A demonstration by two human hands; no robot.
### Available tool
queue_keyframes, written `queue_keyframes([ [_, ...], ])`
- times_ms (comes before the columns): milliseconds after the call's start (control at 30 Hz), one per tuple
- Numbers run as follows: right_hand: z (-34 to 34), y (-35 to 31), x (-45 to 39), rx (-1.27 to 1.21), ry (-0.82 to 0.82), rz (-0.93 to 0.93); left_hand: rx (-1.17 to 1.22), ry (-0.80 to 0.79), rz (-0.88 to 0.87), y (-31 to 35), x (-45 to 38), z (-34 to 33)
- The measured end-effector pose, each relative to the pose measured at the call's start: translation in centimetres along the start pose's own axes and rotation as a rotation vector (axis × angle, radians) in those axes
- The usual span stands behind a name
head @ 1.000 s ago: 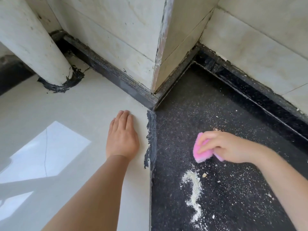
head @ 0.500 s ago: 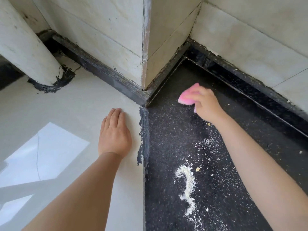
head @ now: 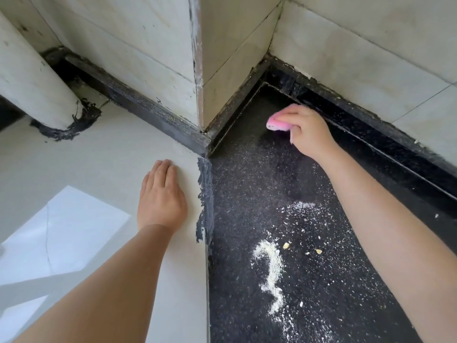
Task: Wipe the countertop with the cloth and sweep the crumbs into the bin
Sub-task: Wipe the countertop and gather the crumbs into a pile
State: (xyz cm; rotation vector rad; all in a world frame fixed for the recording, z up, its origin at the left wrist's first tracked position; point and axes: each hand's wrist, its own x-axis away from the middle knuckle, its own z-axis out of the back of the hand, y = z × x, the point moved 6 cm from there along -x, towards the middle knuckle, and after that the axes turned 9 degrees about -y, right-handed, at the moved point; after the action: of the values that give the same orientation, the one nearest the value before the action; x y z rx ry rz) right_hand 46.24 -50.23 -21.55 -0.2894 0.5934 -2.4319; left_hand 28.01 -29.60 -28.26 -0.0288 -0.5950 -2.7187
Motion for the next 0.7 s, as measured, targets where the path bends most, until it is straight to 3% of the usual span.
queue_keyframes([
  [167,-5.5,4.6,1.9,0.220,-0.182,-0.187,-0.006,0.026,-0.023,0.0,0.0,0.0],
  [367,-3.9,0.4,11.6,0.188,0.111,0.071,-0.009,0.027,-0.015,0.2,-0.1,0.1],
  [500,-2.4,-1.5,7.3,0.148,0.246,0.080,-0.021,0.016,-0.012,0.1,0.0,0.0],
  [700,-5.4,-2.7,-2.6,0.182,0.194,-0.078,-0.024,0.033,-0.015,0.2,-0.2,0.1],
])
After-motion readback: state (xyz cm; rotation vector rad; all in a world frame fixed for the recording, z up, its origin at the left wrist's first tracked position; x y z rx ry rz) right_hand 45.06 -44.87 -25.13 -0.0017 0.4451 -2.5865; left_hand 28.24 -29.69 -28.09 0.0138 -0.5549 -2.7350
